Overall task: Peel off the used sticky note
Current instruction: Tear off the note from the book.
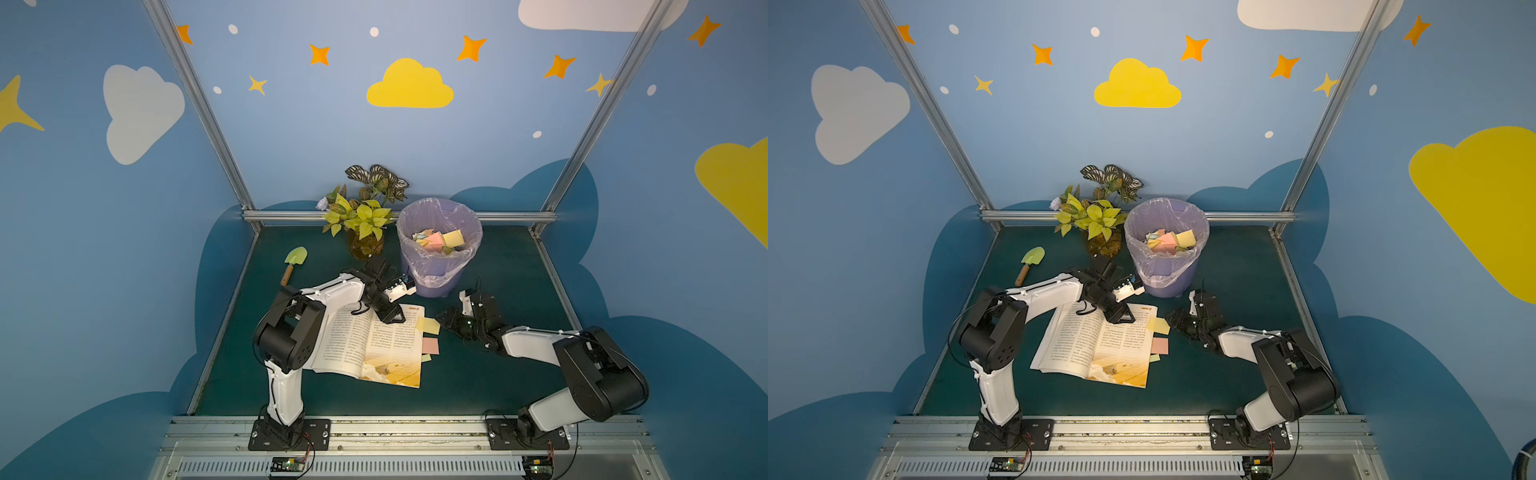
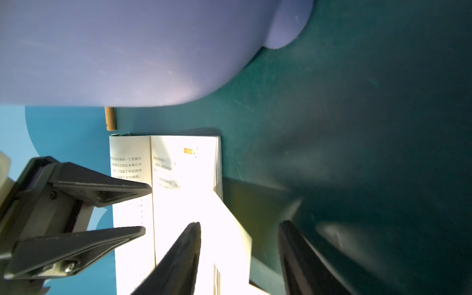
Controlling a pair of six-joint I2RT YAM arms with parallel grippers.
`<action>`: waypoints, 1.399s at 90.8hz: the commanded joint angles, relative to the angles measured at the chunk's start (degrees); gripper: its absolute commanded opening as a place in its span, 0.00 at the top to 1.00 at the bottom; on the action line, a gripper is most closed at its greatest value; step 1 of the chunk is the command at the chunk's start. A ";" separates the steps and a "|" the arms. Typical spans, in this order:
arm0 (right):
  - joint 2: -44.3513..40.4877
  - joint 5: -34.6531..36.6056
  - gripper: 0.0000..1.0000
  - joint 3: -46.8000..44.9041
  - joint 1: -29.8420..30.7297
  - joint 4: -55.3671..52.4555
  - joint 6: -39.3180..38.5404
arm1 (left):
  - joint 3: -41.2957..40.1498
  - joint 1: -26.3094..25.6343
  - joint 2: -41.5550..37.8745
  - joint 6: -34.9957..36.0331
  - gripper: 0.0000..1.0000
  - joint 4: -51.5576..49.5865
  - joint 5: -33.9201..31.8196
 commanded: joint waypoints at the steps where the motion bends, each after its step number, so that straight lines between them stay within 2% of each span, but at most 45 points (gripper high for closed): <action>1: 1.57 -2.25 0.57 1.44 -0.05 2.97 -0.20 | 1.40 0.14 0.75 -3.57 0.61 -0.23 0.71; 21: 0.33 1.06 0.76 2.29 2.35 -0.34 -2.14 | -0.81 -0.36 2.28 -9.09 0.62 3.71 2.58; 37: -2.05 7.94 1.00 4.42 6.45 -6.52 -5.60 | -0.93 -0.76 3.74 -13.11 0.70 6.76 0.94; 53: -4.51 14.85 1.00 5.61 10.56 -11.39 -8.34 | -3.78 -1.65 3.14 -16.72 0.82 12.31 -3.07; 60: -5.36 17.09 1.00 5.66 11.74 -12.58 -9.10 | -5.13 -1.98 2.58 -18.20 0.84 14.71 -4.42; 80: -6.16 21.02 1.00 5.67 14.62 -14.10 -10.99 | -5.19 -3.76 4.13 -19.47 0.85 16.02 -9.92; 110: -11.48 26.92 1.00 4.67 17.62 -18.09 -14.64 | -5.02 -6.68 4.13 -15.52 0.84 11.70 -11.18; 127: -13.53 28.83 1.00 3.24 19.35 -21.17 -14.95 | -9.73 -6.83 0.23 -14.05 0.83 9.57 -9.33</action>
